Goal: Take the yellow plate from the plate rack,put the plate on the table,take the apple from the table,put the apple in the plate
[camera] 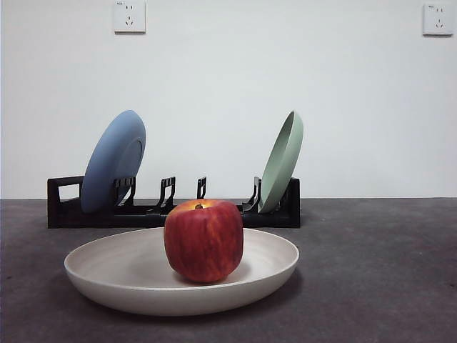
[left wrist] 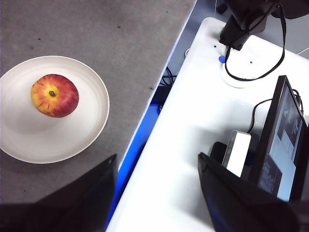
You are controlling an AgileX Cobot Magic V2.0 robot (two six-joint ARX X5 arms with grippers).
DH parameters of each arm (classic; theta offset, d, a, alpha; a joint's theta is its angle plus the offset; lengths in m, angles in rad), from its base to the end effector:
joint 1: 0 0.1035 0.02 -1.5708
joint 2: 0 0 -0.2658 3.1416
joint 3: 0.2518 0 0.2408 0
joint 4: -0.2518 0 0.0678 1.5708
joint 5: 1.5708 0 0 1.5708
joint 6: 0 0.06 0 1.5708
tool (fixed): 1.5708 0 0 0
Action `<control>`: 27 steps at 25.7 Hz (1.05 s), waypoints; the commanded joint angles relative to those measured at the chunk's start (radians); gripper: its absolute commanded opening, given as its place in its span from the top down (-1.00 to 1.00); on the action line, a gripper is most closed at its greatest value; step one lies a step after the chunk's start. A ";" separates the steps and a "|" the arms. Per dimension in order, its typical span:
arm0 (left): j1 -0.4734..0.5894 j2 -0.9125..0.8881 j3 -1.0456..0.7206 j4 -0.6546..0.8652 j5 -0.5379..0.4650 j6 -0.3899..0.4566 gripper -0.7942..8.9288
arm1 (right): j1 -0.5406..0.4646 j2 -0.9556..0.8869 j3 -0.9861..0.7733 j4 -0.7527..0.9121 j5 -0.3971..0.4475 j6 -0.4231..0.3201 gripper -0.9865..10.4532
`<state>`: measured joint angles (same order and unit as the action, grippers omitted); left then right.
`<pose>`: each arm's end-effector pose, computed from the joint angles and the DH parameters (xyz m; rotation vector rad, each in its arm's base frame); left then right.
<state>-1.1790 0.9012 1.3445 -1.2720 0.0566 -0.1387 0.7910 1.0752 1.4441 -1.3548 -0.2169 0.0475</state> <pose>0.0451 -0.1180 0.3720 0.3529 0.8205 -1.1005 0.1028 0.1223 0.3720 -0.2504 1.0044 0.8976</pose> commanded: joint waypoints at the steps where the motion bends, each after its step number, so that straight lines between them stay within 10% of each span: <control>1: 0.002 0.000 -0.003 0.001 0.003 0.012 0.27 | 0.002 -0.033 -0.002 -0.022 -0.003 0.013 0.82; 8: 0.002 0.002 -0.003 -0.008 0.003 0.012 0.87 | 0.002 -0.089 -0.002 -0.023 -0.014 0.032 0.85; 27: 0.002 0.005 -0.003 -0.006 0.002 0.012 0.84 | 0.002 -0.129 -0.001 -0.022 -0.023 0.039 0.82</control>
<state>-1.1790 0.9058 1.3445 -1.2789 0.0566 -0.1383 0.7910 0.9424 1.4441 -1.3548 -0.2516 0.0830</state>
